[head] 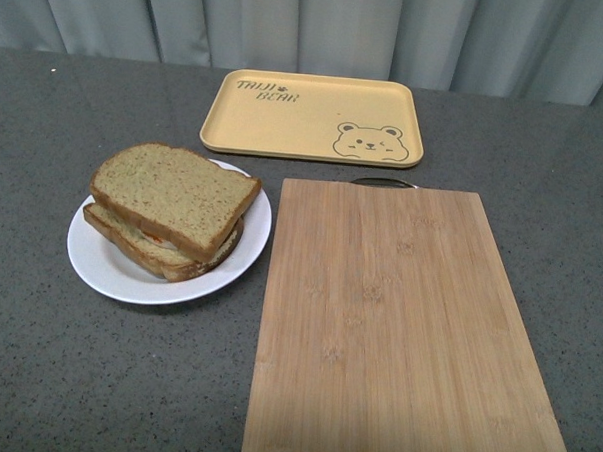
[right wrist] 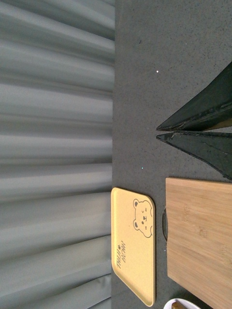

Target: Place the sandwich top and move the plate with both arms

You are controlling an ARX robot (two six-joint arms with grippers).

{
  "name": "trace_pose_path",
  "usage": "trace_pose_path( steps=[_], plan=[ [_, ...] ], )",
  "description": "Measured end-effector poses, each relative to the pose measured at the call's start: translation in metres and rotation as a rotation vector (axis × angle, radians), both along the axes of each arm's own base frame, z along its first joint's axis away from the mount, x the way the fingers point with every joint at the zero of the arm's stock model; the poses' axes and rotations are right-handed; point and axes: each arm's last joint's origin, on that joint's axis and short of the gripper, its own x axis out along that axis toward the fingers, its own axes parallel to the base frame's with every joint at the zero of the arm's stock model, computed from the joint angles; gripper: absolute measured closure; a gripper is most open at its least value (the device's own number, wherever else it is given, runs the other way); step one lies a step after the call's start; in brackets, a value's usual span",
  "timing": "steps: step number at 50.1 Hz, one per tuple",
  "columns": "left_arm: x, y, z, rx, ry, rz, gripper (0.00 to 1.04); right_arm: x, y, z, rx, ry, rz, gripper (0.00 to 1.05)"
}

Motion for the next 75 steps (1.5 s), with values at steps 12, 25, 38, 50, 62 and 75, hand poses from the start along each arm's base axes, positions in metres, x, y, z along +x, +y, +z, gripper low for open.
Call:
trace_pose_path(
  steps=[12,25,38,50,62,75],
  plan=[
    [0.000,0.000,0.000,0.000,0.000,0.000,0.07,-0.007,0.000,0.001,0.000,-0.005,0.000,1.04],
    [0.000,0.000,0.000,0.000,0.000,0.000,0.07,-0.013,0.000,0.001,0.000,-0.007,0.001,1.04],
    [0.000,0.000,0.000,0.000,0.000,0.000,0.07,-0.018,0.000,0.001,0.000,-0.006,0.001,1.04],
    [0.000,0.000,0.000,0.000,0.000,0.000,0.07,-0.028,0.000,-0.002,0.000,-0.002,0.002,1.04],
    [0.000,0.000,0.000,0.000,0.000,0.000,0.07,-0.028,0.000,-0.002,-0.002,0.000,0.002,0.76],
    [0.000,0.000,0.000,-0.004,0.012,0.006,0.07,-0.028,0.000,-0.002,-0.002,0.000,0.002,0.16]
  ],
)
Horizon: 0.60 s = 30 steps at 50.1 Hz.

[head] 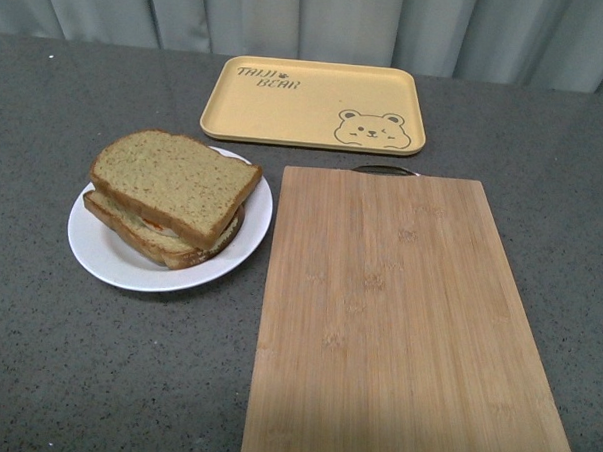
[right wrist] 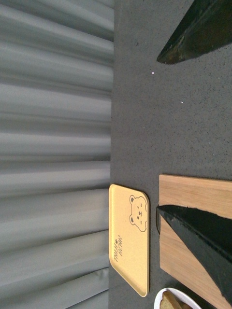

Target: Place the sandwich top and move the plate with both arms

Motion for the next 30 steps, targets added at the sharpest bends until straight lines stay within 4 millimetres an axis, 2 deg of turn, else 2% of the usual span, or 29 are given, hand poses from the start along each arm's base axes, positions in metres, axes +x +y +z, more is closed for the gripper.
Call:
trace_pose_path(
  steps=[2,7,14,17,20,23,25,30],
  plan=[
    [0.001,0.000,-0.002,-0.050,0.136,0.012,0.07,0.000,0.000,0.000,0.001,0.000,0.000,0.07],
    [0.010,-0.001,-0.007,-0.127,0.260,-0.003,0.07,0.000,0.000,0.000,0.000,0.000,0.000,0.10],
    [0.032,-0.003,0.000,-0.239,0.299,-0.048,0.07,0.000,0.000,0.000,0.000,0.000,0.000,0.09],
    [0.050,-0.004,0.005,-0.303,0.322,-0.072,0.07,0.000,0.000,0.000,0.000,0.000,0.000,0.09],
    [0.081,-0.004,0.005,-0.406,0.394,-0.081,0.07,0.000,0.000,0.000,0.000,0.000,0.000,0.09],
    [0.112,-0.004,-0.009,-0.514,0.523,-0.071,0.07,0.000,0.000,0.000,0.000,0.000,0.000,0.09],
    [0.133,-0.005,-0.026,-0.594,0.628,-0.047,0.07,0.000,0.000,0.000,0.000,0.000,0.000,0.09],
    [0.155,-0.006,-0.049,-0.676,0.754,-0.027,0.07,0.000,0.000,0.000,0.000,0.000,0.000,0.09]
  ],
)
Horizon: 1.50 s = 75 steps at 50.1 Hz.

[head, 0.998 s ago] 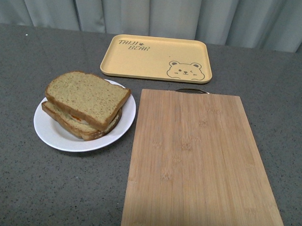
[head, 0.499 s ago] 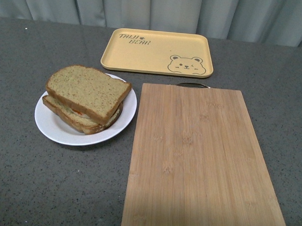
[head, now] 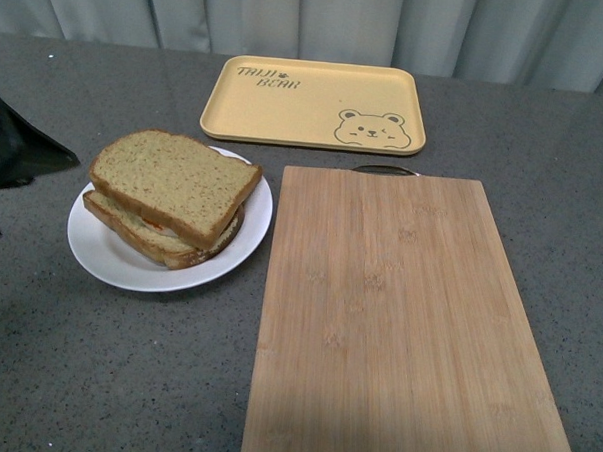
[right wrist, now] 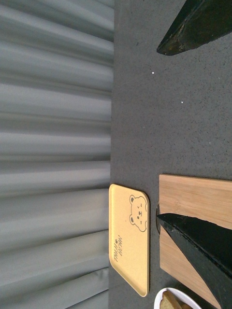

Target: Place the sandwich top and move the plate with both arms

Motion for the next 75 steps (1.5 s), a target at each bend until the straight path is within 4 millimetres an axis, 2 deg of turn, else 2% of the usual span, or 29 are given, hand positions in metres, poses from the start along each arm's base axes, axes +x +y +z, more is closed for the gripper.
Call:
trace_pose_path(
  steps=[3,11,35,43,52,67,70,75],
  plan=[
    [0.013,0.001,-0.016,-0.020,0.086,0.029,0.07,0.000,0.000,0.000,0.000,0.000,0.000,0.09],
    [0.028,0.006,-0.044,-0.097,0.223,0.103,0.07,0.000,0.000,0.000,0.000,0.000,0.000,0.09],
    [0.046,0.009,-0.074,-0.183,0.336,0.200,0.07,0.000,0.000,0.000,0.000,0.000,0.000,0.09],
    [0.056,0.010,-0.077,-0.238,0.332,0.218,0.07,0.000,0.000,0.000,0.000,0.000,0.000,0.09],
    [0.065,0.013,-0.082,-0.303,0.342,0.238,0.32,0.000,0.000,0.000,0.000,0.000,0.000,0.09],
    [0.061,0.016,-0.090,-0.343,0.391,0.223,0.90,0.000,0.000,0.000,0.000,0.000,0.000,0.09],
    [0.059,0.016,-0.088,-0.355,0.380,0.205,0.96,0.000,0.000,0.000,0.000,0.000,0.000,0.09],
    [0.057,0.017,-0.085,-0.355,0.341,0.178,0.99,0.000,0.000,0.000,0.000,0.000,0.000,0.09]
  ],
)
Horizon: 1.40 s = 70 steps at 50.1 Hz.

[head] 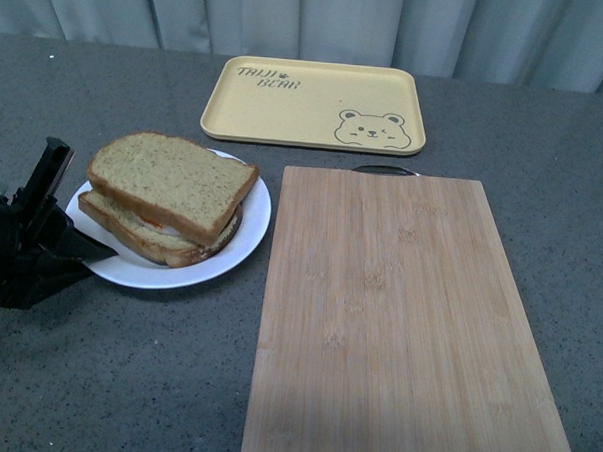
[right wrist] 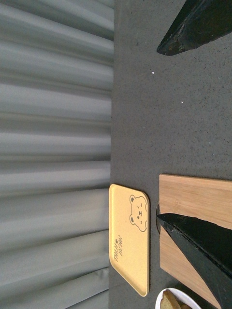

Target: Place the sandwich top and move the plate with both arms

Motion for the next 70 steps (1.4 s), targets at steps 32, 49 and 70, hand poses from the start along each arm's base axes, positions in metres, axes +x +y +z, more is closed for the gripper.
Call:
trace_pose_path(
  steps=[32,49,70],
  plan=[
    [0.001,-0.014,0.004,-0.167,-0.225,0.010,1.01,0.000,0.000,0.000,0.000,0.000,0.000,0.09],
    [0.107,-0.075,0.053,-0.291,-0.326,-0.021,1.01,0.000,0.000,0.000,0.000,0.000,0.000,0.09],
    [0.167,-0.116,0.034,-0.300,-0.277,-0.028,1.01,0.000,0.000,0.000,0.000,0.000,0.000,0.09]
  ],
)
